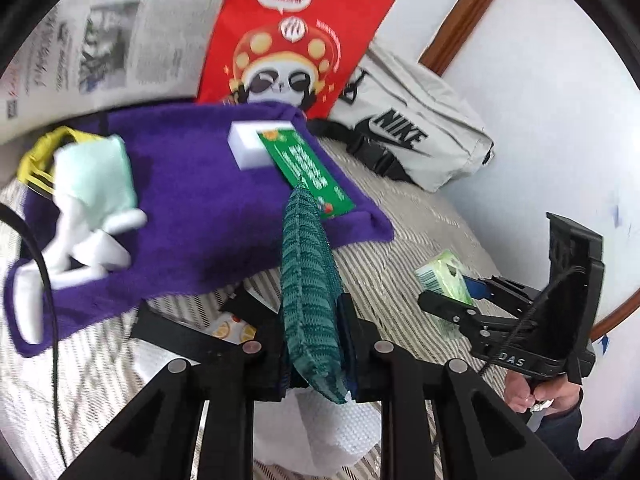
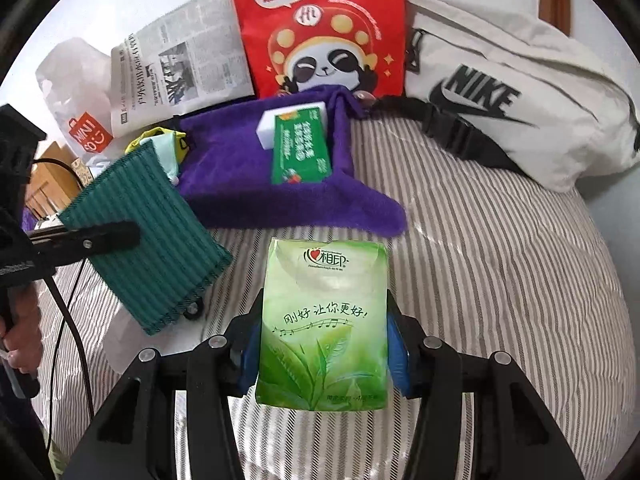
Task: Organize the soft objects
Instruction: 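Carry the tissue pack and the teal cloth over the purple towel with both tools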
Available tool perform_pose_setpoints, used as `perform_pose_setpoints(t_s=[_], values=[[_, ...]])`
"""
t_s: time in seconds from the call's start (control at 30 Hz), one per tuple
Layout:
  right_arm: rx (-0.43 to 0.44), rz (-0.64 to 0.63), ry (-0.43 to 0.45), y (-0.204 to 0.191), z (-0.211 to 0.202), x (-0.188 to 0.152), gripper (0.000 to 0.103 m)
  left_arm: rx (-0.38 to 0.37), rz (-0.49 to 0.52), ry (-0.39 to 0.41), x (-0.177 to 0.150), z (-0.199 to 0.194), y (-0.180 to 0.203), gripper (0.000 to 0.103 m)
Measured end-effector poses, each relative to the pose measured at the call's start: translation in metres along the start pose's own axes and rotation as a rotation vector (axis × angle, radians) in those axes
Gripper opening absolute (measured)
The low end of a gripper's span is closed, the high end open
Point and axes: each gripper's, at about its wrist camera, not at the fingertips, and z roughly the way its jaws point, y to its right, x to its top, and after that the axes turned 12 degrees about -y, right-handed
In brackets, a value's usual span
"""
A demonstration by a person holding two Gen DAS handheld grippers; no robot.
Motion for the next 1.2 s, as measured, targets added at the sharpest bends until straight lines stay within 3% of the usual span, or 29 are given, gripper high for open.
perform_pose_setpoints(t_s=[0.2, 0.6, 0.83, 1.2], values=[[0.005, -0.028, 0.015, -0.017, 0.003, 0.014, 0.051, 0.069, -0.016, 0.066, -0.001, -0.033, -0.009, 0.020], [0.018, -0.090, 0.046, -0.045, 0.003, 0.066, 0.051, 0.097, -0.069, 0.150, 0.017, -0.070, -0.040, 0.020], [0.015, -0.091, 0.052, -0.055, 0.009, 0.104, 0.051, 0.142, -0.102, 0.164, 0.042, -0.071, -0.062, 0.020], [0.028, -0.095, 0.019, -0.063, 0.041, 0.155, 0.051, 0.127, -0.149, 0.150, 0.081, -0.046, -0.090, 0.020]])
